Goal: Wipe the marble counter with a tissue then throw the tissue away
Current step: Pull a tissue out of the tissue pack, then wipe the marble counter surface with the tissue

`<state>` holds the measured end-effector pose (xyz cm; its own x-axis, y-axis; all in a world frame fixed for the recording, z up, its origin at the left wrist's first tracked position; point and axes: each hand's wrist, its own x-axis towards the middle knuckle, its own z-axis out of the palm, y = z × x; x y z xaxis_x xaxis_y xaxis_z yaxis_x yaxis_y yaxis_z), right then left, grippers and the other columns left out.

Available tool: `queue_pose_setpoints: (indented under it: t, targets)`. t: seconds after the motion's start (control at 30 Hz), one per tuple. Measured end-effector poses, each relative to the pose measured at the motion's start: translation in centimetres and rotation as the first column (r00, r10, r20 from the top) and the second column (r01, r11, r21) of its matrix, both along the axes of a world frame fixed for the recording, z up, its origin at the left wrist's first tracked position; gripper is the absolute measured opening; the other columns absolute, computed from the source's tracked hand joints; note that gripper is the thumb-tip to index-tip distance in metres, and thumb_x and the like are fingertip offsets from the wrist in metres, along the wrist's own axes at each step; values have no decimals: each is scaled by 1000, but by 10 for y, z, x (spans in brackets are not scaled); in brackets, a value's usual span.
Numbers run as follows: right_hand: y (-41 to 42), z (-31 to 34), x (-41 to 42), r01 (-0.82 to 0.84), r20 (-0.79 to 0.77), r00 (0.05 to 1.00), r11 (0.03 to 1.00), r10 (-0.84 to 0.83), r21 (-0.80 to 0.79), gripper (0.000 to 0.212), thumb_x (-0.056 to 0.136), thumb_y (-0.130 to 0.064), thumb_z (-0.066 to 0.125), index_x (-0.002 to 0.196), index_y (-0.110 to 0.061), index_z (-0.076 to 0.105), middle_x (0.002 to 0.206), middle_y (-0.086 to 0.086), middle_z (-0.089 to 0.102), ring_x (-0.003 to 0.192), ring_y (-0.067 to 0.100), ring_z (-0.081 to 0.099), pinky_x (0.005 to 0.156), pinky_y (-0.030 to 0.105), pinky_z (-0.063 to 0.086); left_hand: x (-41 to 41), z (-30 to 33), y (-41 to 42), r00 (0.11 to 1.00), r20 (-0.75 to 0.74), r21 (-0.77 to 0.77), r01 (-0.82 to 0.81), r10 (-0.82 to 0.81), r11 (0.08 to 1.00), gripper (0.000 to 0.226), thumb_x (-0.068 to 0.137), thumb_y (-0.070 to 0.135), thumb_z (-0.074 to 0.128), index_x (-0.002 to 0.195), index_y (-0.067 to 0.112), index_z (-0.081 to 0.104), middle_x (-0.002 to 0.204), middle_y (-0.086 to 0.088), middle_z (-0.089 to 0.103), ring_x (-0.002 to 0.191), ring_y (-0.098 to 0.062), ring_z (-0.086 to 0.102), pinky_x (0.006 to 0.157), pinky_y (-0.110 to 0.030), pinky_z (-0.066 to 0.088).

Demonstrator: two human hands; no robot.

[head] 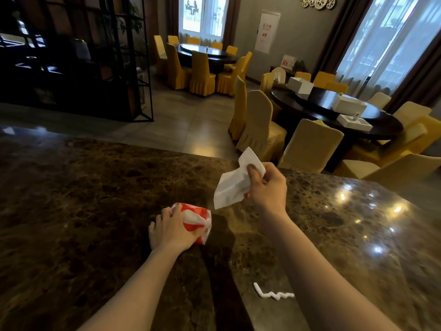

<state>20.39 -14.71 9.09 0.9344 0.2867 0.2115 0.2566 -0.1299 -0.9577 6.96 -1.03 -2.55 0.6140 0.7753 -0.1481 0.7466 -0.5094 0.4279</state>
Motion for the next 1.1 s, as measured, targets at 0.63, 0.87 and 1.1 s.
queue_pose_setpoints:
  t: [0.63,0.87,1.1]
  targets:
    - [-171,-100,-61,27,310,936,841,169,-540,22,94,-16,68,112,-28,75,110,-4,74,104,18,66,86,33,50,-62,-50,-98,858,39,164,500,-512,850,118,68,104,17,164,36,1,174,11,-4,157,-7,-17,129,-36,-8]
    - [-166,-135,-102,-165,117,910,608,397,-777,54,100,-64,27,140,-40,53,152,-10,46,147,17,28,122,38,16,-63,-45,-104,868,-119,175,497,-483,850,128,56,108,-5,162,37,-11,173,4,-17,157,-16,-19,131,-44,-7]
    - [-181,-152,-96,-85,167,875,484,455,-871,44,108,-38,34,152,-37,38,167,-2,24,155,24,15,126,44,15,-71,-54,-106,872,-126,213,490,-474,845,125,62,110,4,160,36,-17,170,5,-24,156,-16,-25,130,-45,-10]
